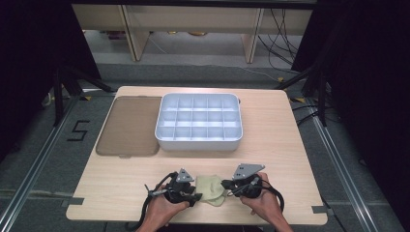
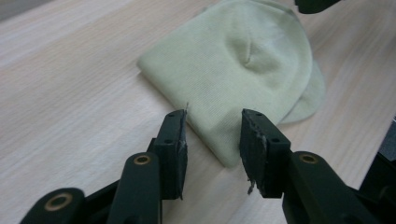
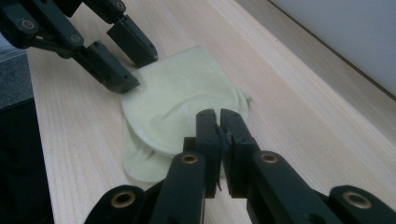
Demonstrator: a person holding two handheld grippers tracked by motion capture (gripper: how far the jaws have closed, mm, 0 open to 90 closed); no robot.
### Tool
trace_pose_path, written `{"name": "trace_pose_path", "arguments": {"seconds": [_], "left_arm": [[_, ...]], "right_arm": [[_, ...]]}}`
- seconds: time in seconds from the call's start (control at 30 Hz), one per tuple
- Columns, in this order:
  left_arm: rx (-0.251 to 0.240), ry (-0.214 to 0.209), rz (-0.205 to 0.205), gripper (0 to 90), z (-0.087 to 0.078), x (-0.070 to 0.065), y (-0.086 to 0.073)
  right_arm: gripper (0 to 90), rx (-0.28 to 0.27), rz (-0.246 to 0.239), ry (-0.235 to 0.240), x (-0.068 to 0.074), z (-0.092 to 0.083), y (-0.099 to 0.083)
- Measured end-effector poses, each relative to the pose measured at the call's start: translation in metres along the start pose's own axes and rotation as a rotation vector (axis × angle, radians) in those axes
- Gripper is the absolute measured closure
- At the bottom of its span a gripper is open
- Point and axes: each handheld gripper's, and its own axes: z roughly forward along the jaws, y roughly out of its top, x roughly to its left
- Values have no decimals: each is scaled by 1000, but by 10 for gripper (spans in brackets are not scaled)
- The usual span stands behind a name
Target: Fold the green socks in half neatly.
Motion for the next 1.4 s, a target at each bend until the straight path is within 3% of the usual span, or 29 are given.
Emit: {"name": "trace_pose_path", "arguments": {"seconds": [0.07,0.5,0.6,0.77,0.83,1.1,1.13,1.33,1.4], "left_arm": [[-5,-5,-20,614,-1,2,-1],[29,-4,-13,622,-3,9,3],[33,-14,-8,688,-2,10,4],[25,-22,-1,799,-2,11,5],[19,-38,16,829,-3,13,5],[-7,-14,36,852,-8,14,7],[-9,-13,56,852,-11,13,9],[-15,2,90,851,-16,8,14],[-24,8,70,852,-18,6,14]], "right_arm": [[867,-4,-6,-4,0,0,0],[867,-4,-18,15,0,-1,1],[867,-3,-2,3,1,-1,1],[867,-15,-18,-1,1,-1,2],[868,-19,-23,9,2,-1,2],[873,-38,-16,26,7,0,6],[873,-47,-14,42,10,1,7],[881,-53,-24,87,23,9,14],[882,-57,-43,97,25,13,15]]}}
